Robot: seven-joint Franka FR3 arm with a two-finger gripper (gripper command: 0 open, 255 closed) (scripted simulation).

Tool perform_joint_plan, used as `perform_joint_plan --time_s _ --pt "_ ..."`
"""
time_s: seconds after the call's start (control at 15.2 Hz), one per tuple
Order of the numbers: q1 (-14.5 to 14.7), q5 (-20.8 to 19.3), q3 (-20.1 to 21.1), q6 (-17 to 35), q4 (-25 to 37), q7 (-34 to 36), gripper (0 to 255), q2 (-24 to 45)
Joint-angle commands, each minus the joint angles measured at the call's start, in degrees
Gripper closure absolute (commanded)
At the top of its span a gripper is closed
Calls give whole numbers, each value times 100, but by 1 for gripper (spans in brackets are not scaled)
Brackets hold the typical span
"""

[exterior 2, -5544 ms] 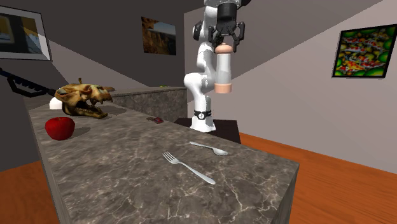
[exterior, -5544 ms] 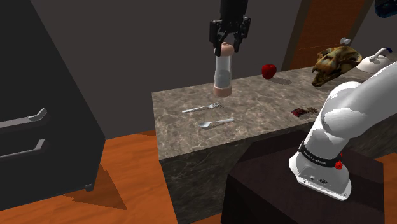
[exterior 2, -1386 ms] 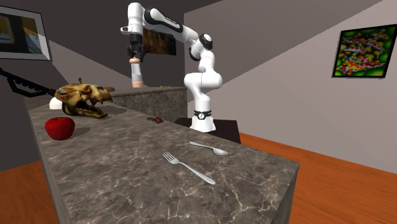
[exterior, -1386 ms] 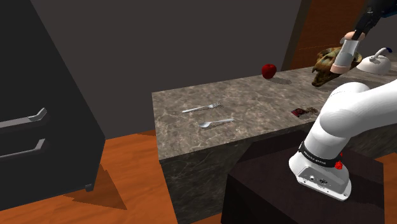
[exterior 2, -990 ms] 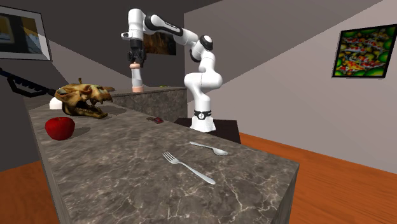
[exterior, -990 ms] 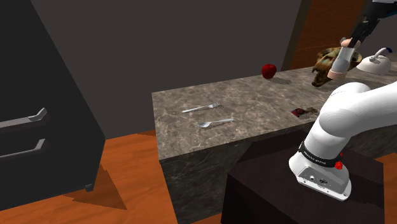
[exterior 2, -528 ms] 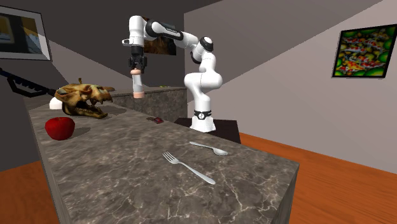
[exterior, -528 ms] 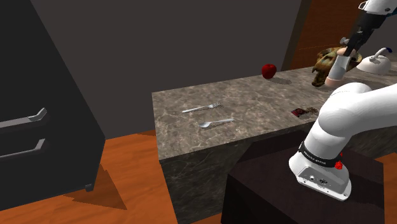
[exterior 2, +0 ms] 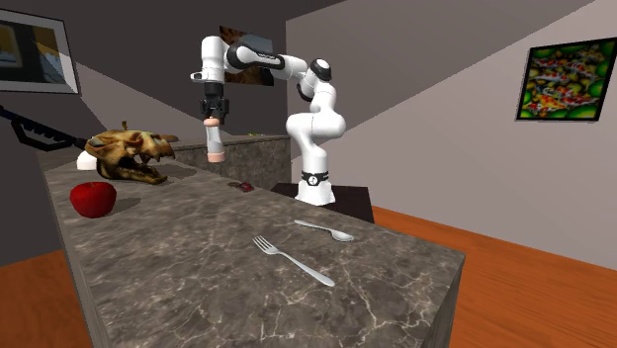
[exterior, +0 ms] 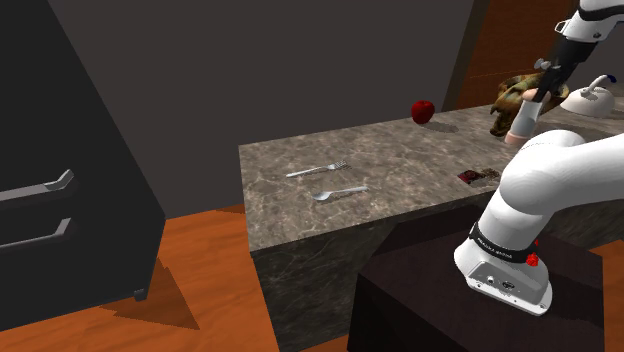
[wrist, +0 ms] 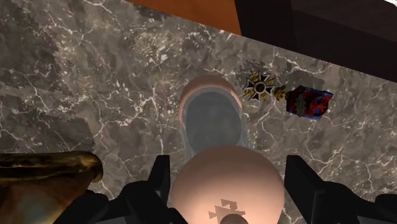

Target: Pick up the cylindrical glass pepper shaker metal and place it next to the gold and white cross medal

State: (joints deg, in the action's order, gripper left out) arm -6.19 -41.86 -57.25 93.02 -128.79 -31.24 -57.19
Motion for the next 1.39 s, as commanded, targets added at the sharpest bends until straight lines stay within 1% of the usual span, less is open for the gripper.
perform_joint_plan --time_s 0.0,0.66,1.06,1.32 --pt "-24 -74 -80 112 -127 16 255 -34" --pt "-74 -488 -584 702 -691 107 255 -121" --pt "-61 -797 -985 1107 -1000 172 255 -127" --pt "-61 -798 -985 1107 -1000 172 255 -128"
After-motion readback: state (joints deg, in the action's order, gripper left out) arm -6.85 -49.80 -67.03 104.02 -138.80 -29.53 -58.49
